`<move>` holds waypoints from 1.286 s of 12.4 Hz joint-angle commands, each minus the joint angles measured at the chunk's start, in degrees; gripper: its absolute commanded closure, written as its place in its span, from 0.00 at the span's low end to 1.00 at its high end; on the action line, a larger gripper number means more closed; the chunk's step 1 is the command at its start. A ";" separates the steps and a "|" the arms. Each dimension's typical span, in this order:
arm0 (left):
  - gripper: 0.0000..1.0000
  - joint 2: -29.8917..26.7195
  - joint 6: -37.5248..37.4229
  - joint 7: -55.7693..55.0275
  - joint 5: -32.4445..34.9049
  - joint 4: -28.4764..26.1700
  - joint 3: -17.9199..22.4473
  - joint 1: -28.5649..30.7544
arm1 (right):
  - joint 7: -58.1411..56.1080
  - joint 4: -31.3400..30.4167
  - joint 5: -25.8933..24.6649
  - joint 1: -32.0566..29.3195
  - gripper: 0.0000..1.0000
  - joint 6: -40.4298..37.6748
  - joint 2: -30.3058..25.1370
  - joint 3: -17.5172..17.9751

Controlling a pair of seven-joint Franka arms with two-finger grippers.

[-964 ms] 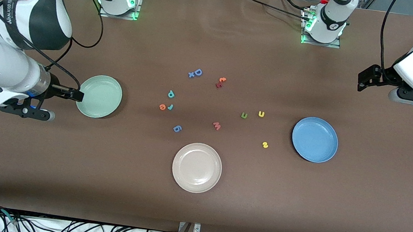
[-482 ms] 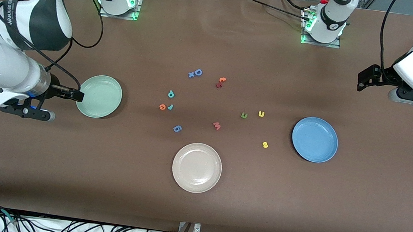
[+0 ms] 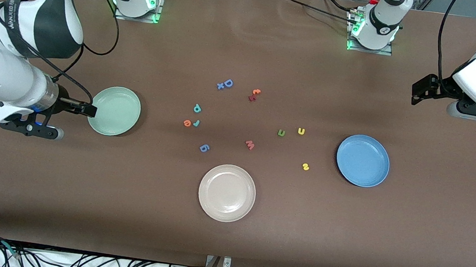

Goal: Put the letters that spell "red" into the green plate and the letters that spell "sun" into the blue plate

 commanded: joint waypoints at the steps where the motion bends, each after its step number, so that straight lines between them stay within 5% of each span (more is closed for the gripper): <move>1: 0.00 -0.04 -0.75 0.95 -0.37 0.42 0.17 -0.32 | 0.05 -0.60 0.79 -0.36 0.00 -0.26 -0.57 0.05; 16: 0.00 -0.04 -1.54 0.33 -0.28 0.42 0.17 -0.32 | 0.14 -0.60 0.79 -0.36 0.00 -0.26 -0.57 0.14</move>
